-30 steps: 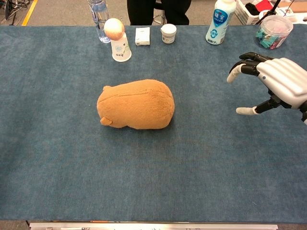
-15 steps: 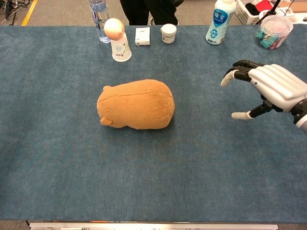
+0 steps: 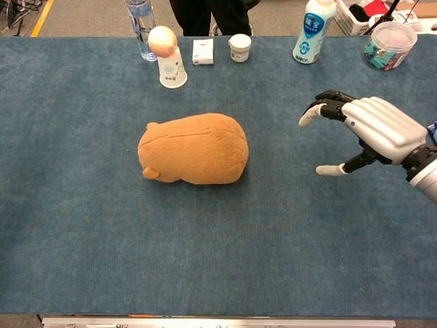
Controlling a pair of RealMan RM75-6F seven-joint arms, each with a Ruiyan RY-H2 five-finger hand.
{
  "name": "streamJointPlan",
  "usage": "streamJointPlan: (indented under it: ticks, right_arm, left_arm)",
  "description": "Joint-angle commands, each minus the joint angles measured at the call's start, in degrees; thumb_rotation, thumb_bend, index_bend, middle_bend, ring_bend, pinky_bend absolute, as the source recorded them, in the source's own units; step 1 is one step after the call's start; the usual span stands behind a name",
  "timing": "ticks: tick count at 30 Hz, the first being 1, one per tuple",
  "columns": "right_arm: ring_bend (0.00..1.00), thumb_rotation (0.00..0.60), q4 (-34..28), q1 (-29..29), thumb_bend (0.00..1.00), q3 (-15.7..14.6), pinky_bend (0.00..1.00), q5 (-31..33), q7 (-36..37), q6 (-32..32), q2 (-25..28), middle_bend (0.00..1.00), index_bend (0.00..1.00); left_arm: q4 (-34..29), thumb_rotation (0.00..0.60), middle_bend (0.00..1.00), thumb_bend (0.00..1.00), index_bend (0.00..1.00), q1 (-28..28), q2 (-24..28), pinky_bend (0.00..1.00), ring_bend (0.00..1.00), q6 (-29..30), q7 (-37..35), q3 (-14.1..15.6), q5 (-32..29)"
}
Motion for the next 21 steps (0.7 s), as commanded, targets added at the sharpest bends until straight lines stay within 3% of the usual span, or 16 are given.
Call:
streamJointPlan:
  ticks: [1,4,6,10,15,21]
  right_arm:
    - [0.16,0.600,0.6,0.5,0.12,0.1,0.32,-0.3,0.6,-0.2,-1.0,0.32,0.34]
    - [0.17,0.600,0.5,0.7,0.31,0.4,0.32,-0.9,0.3,0.5,-1.9,0.32,0.34]
    - [0.17,0.600,0.2,0.4,0.36,0.7,0.32,-0.9,-0.4,1.4,-3.2,0.32,0.34]
    - [0.13,0.600,-1.1,0.1,0.35,1.1,0.31,0.2,-2.4,1.6,-5.7,0.21,0.23]
    - [0.01,0.600,-1.8,-0.6,0.36,1.5,0.17,2.0,-3.4,1.9,-9.4,0.04,0.01]
    - [0.00,0.600,-0.3,-1.3,0.47,1.5,0.07,3.5,-1.4,2.3,-14.1,0.00,0.00]
  left_arm:
    - [-0.2,0.600,0.57,0.20,0.58,0.1,0.1,0.50,0.39,0.1,-0.1,0.0,0.2]
    - [-0.3,0.600,0.57,0.20,0.58,0.1,0.2,0.50,0.39,0.1,-0.2,0.1,0.2]
    - [-0.3,0.600,0.57,0.20,0.58,0.1,0.2,0.50,0.39,-0.1,-0.3,0.1,0.1]
    - [-0.3,0.600,0.58,0.20,0.58,0.0,0.2,0.50,0.40,-0.2,-0.4,0.1,0.1]
    - [-0.4,0.600,0.58,0.20,0.58,0.1,0.4,0.50,0.39,0.0,-0.8,0.0,0.2]
    - [-0.6,0.600,0.58,0.20,0.58,0.2,0.7,0.50,0.39,0.2,-1.2,0.0,0.3]
